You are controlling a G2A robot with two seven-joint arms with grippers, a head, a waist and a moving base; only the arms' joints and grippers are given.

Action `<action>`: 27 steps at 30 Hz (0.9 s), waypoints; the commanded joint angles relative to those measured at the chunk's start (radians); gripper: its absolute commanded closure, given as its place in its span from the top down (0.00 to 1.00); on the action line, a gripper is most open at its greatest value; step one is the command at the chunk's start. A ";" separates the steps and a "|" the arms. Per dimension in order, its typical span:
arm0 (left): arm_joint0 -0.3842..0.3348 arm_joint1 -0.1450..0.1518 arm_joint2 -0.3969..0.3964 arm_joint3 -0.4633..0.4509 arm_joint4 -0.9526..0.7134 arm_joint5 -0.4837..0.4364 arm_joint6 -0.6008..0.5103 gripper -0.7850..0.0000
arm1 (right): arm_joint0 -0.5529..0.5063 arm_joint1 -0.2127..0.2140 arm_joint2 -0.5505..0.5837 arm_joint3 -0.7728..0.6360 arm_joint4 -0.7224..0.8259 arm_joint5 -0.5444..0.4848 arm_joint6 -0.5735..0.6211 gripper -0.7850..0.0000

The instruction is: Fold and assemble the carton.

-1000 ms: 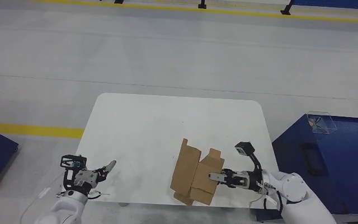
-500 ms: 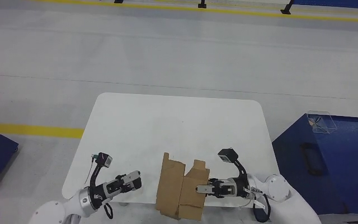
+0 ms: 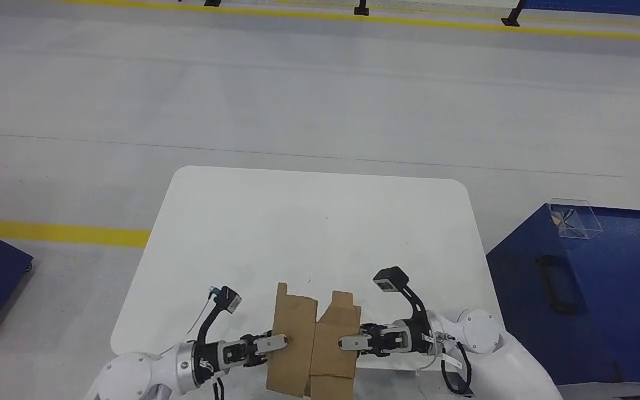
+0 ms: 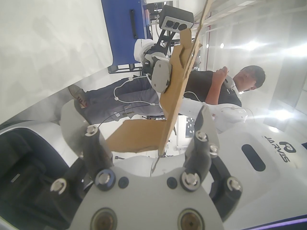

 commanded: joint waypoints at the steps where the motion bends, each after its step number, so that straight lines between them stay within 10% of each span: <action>1: -0.007 0.002 0.003 0.005 -0.005 0.002 -0.001 0.28 | 0.002 0.001 -0.003 0.004 0.004 0.000 0.000 0.00; 3: -0.012 0.003 0.006 0.007 -0.008 0.001 -0.006 0.00 | 0.005 0.002 -0.008 0.010 0.010 0.003 0.003 0.00; 9: -0.020 0.010 0.016 0.007 -0.015 -0.029 -0.039 0.00 | 0.020 0.002 -0.022 0.041 0.037 0.022 0.022 0.00; 10: -0.018 0.011 0.018 0.005 -0.015 -0.039 -0.049 0.00 | 0.020 0.002 -0.022 0.041 0.037 0.022 0.022 0.73; 11: -0.018 0.011 0.018 0.005 -0.015 -0.039 -0.049 0.00 | 0.020 0.002 -0.022 0.041 0.037 0.022 0.022 1.00; 27: -0.014 0.007 0.025 0.005 -0.058 -0.047 -0.001 0.00 | 0.019 0.006 0.011 0.041 -0.091 -0.004 -0.064 1.00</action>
